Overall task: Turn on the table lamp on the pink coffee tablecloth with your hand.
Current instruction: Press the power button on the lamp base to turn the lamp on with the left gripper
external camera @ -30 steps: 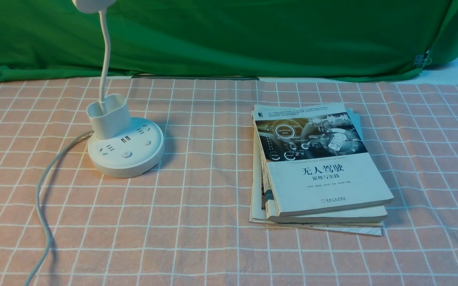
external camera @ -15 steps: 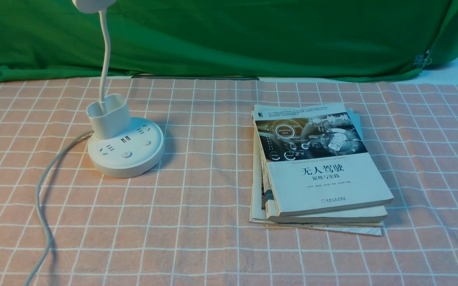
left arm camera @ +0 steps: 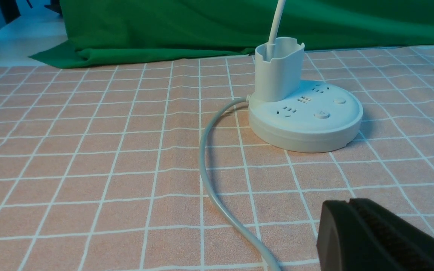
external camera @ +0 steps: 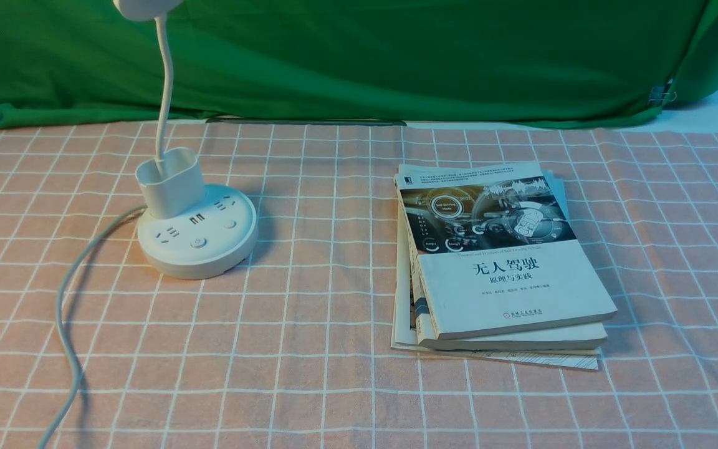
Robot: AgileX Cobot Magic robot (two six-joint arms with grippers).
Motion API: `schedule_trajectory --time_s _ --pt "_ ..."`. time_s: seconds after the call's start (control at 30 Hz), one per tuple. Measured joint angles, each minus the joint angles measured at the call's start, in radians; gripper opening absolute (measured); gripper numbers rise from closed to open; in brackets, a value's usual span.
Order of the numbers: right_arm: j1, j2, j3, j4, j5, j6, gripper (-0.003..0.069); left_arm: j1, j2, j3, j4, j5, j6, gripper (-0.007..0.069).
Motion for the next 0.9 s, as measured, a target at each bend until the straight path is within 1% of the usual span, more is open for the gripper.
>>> schedule_trajectory --time_s 0.13,0.23,0.3,0.33,0.37,0.4,0.43,0.47,0.57,0.6,0.63,0.7,0.9 --pt "0.0 0.0 0.0 0.0 0.0 0.0 0.0238 0.0 0.0 0.0 0.004 -0.003 0.0 0.0022" --pt "0.0 0.0 0.0 0.0 0.0 0.0 0.0238 0.0 0.0 0.0 0.004 -0.049 0.0 0.0022" --pt "0.0 0.0 0.0 0.0 0.0 0.0 0.0238 0.0 0.0 0.0 -0.005 -0.176 0.0 0.0022" --pt "0.0 0.0 0.0 0.0 0.0 0.0 0.0238 0.0 0.0 0.0 -0.005 -0.189 0.0 0.0022" --pt "0.0 0.0 0.0 0.0 0.0 0.0 0.0238 0.0 0.0 0.0 -0.008 -0.283 0.0 0.0022" --pt "0.0 0.0 0.0 0.0 0.0 0.0 0.0238 0.0 0.0 0.0 -0.008 -0.298 0.0 0.0022" --pt "0.0 0.0 0.0 0.0 -0.001 0.0 0.0238 0.0 0.0 0.0 -0.005 -0.415 0.0 0.0022" --pt "0.0 0.0 0.0 0.0 -0.001 0.0 0.0238 0.0 0.0 0.0 -0.004 -0.5 0.0 0.0022" --pt "0.0 0.0 0.0 0.0 0.0 0.0 0.0238 0.0 0.0 0.0 0.007 -0.661 0.0 0.0022" --pt "0.0 0.0 0.0 0.0 0.0 0.0 0.0238 0.0 0.0 0.0 0.007 -0.661 0.0 0.0022" --pt "0.0 0.0 0.0 0.0 0.0 0.0 0.0238 0.0 0.0 0.0 0.011 -0.725 0.0 0.0022" --pt "0.0 0.0 0.0 0.0 0.0 0.0 0.0238 0.0 0.0 0.0 0.012 -0.757 0.0 0.0022" --pt "0.0 0.0 0.0 0.0 0.0 0.0 0.0238 0.0 0.0 0.0 0.014 -0.76 0.0 0.0022"
